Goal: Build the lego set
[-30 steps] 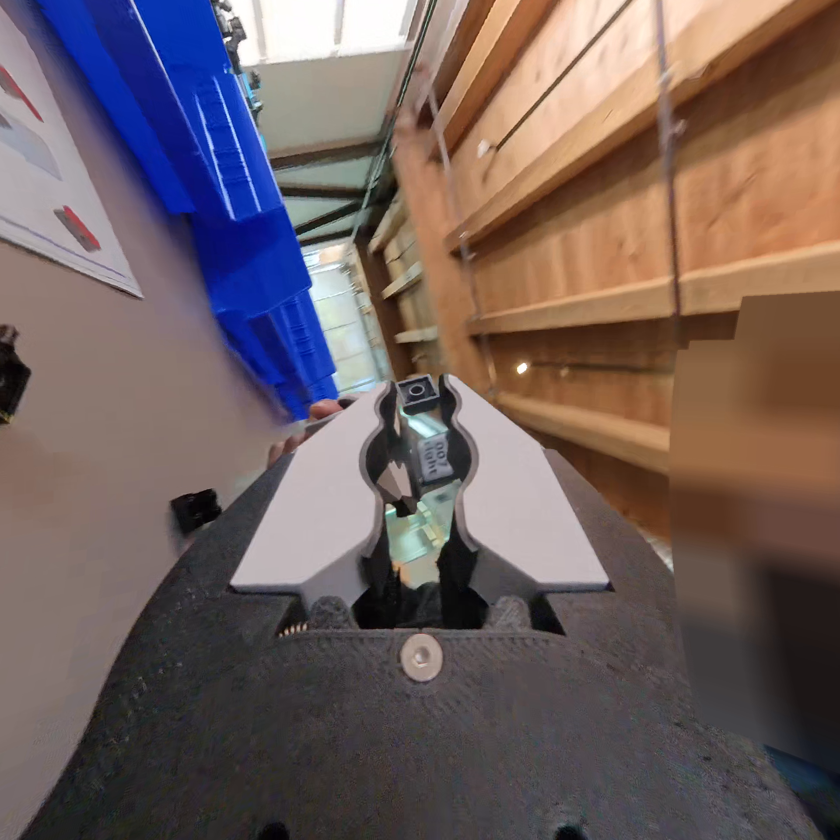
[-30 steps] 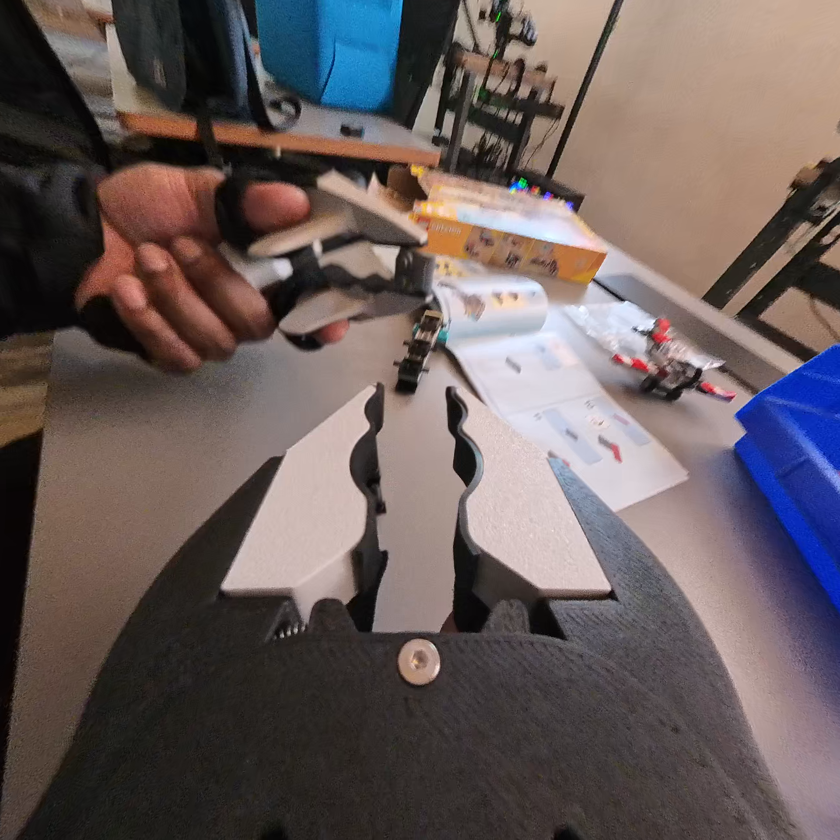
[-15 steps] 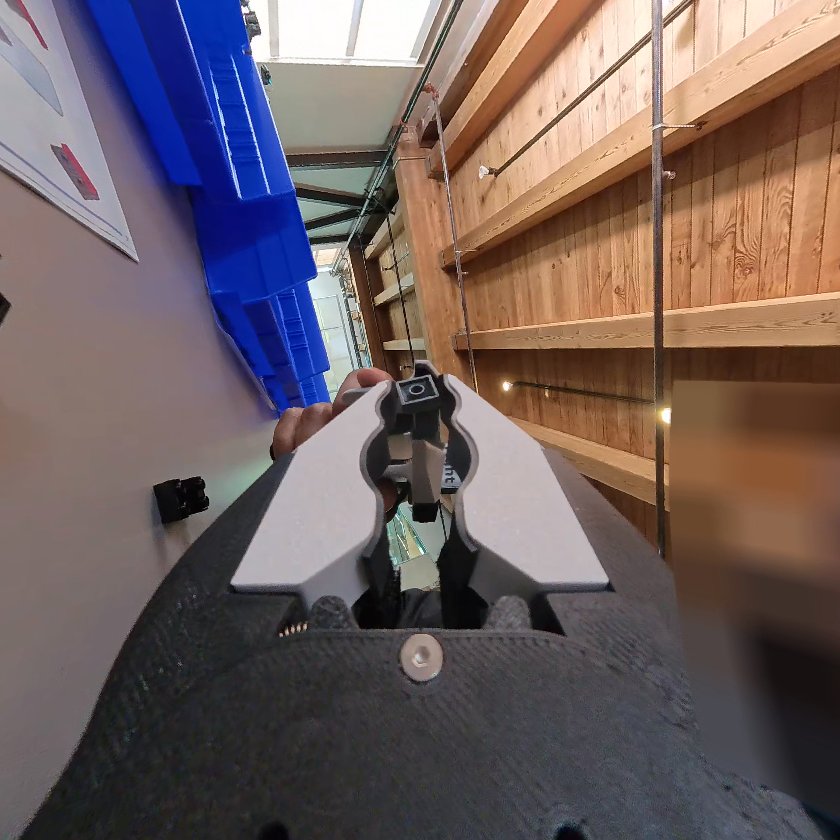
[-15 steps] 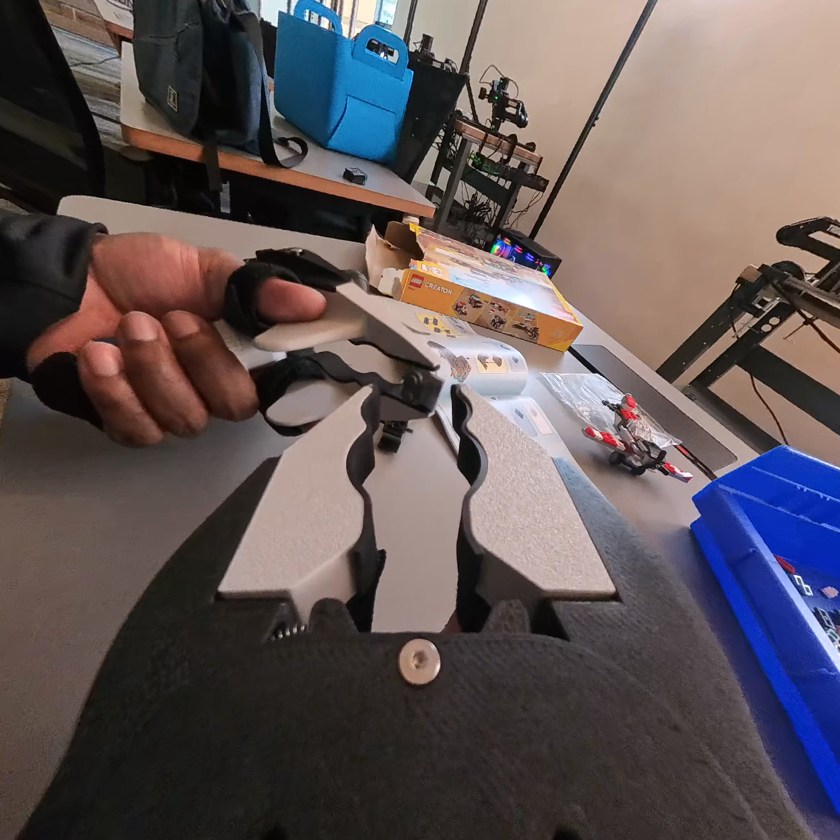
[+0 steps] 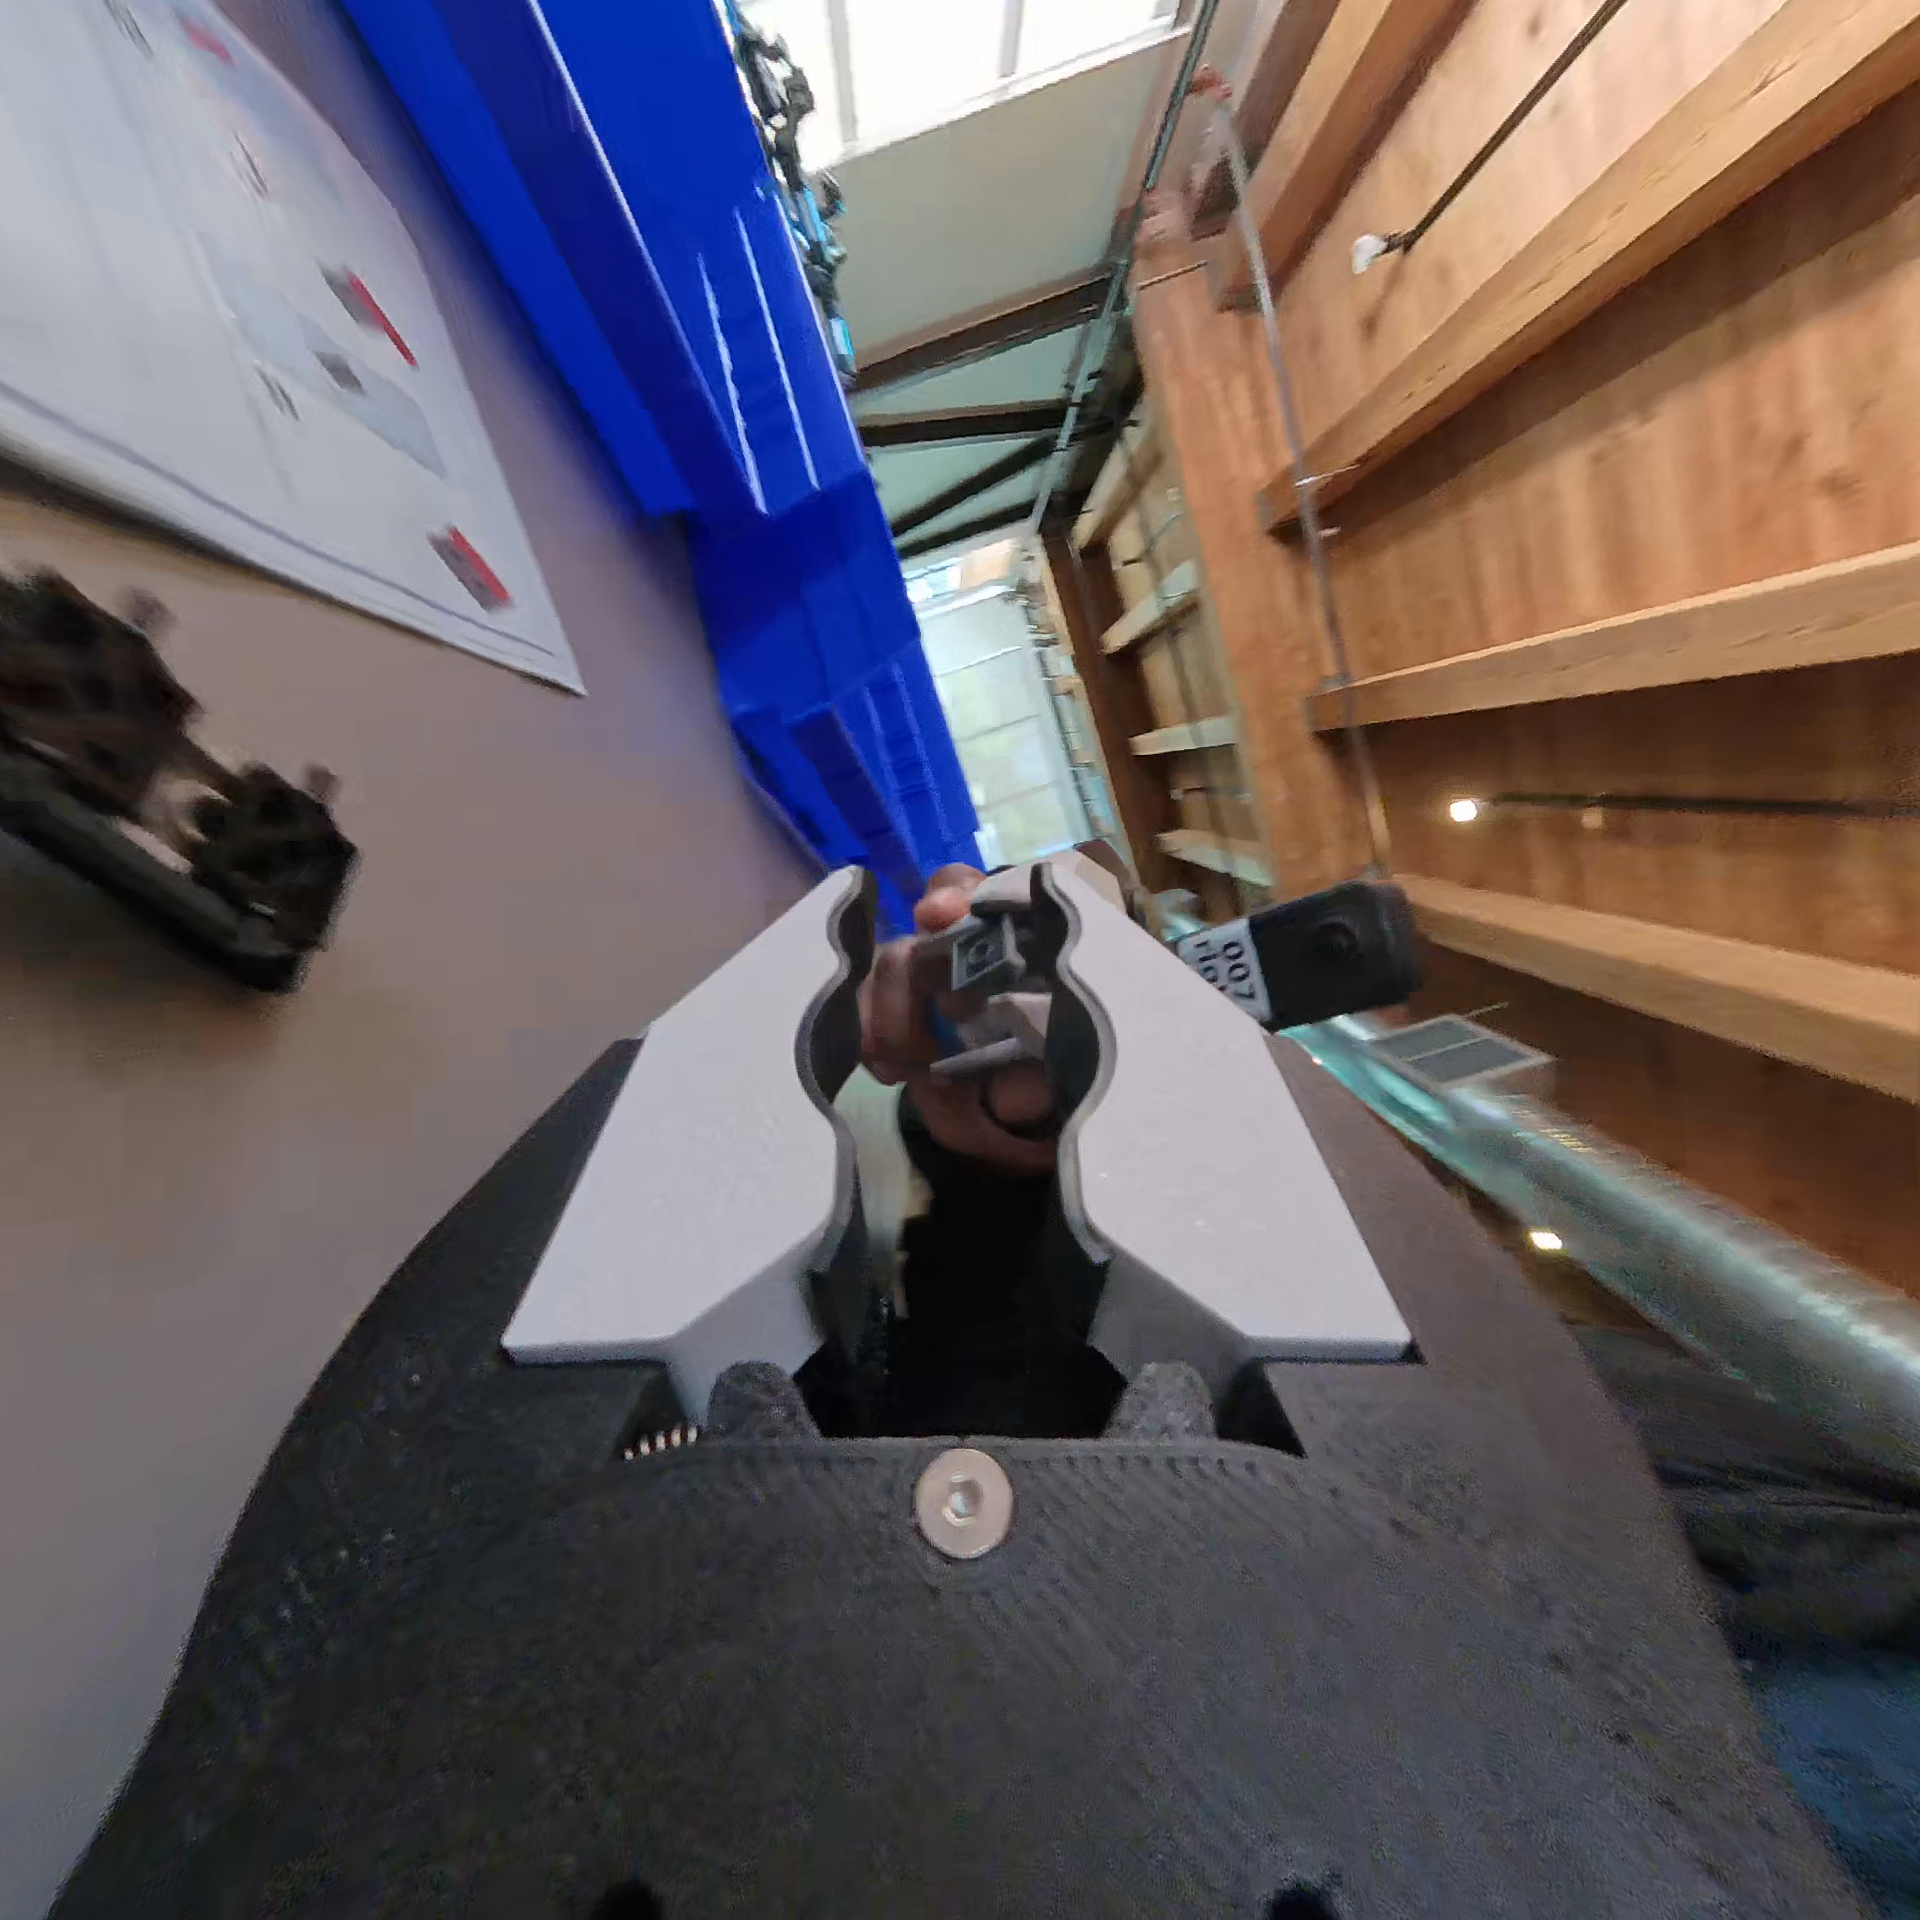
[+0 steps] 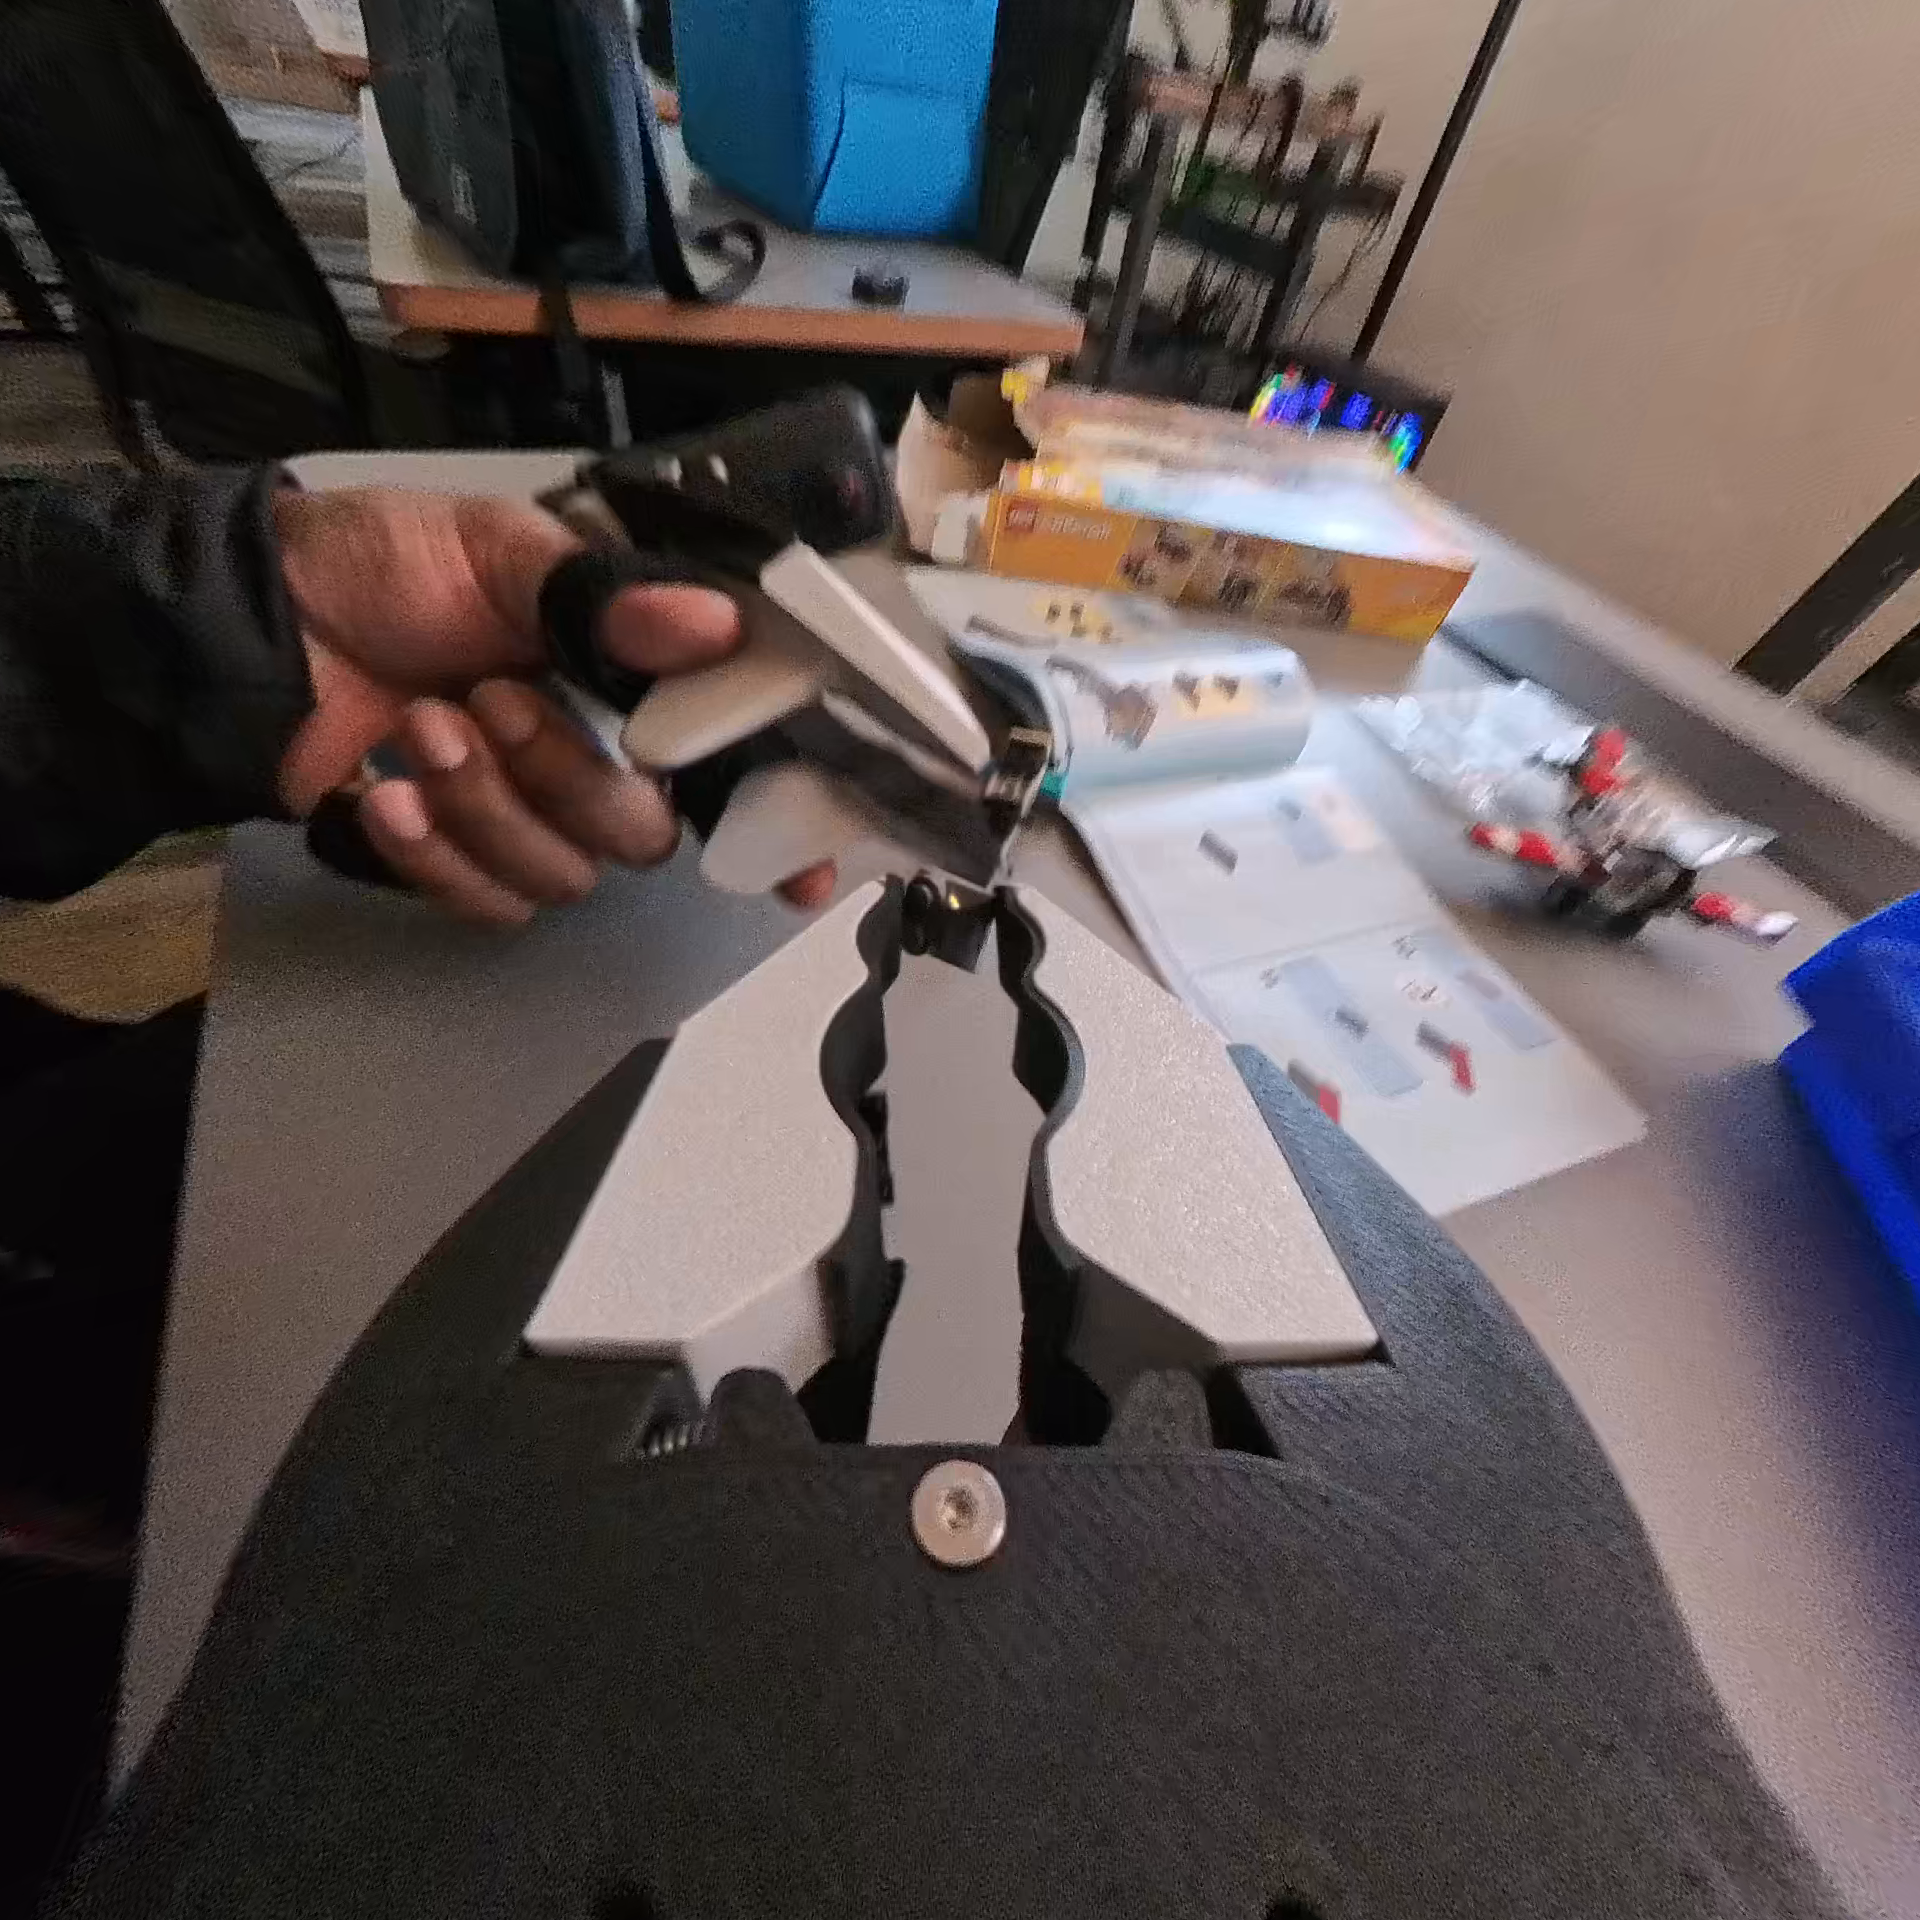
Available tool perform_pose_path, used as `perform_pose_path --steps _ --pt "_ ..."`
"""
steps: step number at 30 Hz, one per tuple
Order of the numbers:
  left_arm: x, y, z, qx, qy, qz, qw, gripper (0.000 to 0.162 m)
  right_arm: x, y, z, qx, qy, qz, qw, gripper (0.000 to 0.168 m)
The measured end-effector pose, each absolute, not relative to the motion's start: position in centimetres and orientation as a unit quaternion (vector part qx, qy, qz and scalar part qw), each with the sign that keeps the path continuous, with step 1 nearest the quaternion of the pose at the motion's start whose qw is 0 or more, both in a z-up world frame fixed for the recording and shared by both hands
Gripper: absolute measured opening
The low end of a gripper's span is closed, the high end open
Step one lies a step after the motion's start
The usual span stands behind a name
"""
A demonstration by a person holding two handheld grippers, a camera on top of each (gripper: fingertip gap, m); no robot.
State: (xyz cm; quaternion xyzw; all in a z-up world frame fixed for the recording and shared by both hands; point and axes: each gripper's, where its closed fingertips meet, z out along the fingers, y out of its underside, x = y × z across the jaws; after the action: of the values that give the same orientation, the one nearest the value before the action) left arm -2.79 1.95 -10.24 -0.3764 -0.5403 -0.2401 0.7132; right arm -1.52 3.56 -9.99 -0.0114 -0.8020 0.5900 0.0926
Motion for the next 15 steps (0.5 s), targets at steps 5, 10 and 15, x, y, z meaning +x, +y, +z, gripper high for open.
perform_pose_path --steps 5,10,15 --pt "-2.9 -1.2 -10.7 -0.444 -0.549 -0.144 0.694 0.029 -0.5 5.0 -13.8 -0.044 -0.88 0.471 -0.033 0.018" --pt "-2.7 -2.5 -10.5 -0.453 -0.541 -0.133 0.696 0.03 0.3 5.0 -15.9 -0.004 -0.923 0.382 -0.048 0.018" --pt "-1.7 -3.3 -10.7 -0.507 -0.517 -0.111 0.681 0.03 0.3 4.6 -16.8 0.024 -0.943 0.329 -0.045 0.018"
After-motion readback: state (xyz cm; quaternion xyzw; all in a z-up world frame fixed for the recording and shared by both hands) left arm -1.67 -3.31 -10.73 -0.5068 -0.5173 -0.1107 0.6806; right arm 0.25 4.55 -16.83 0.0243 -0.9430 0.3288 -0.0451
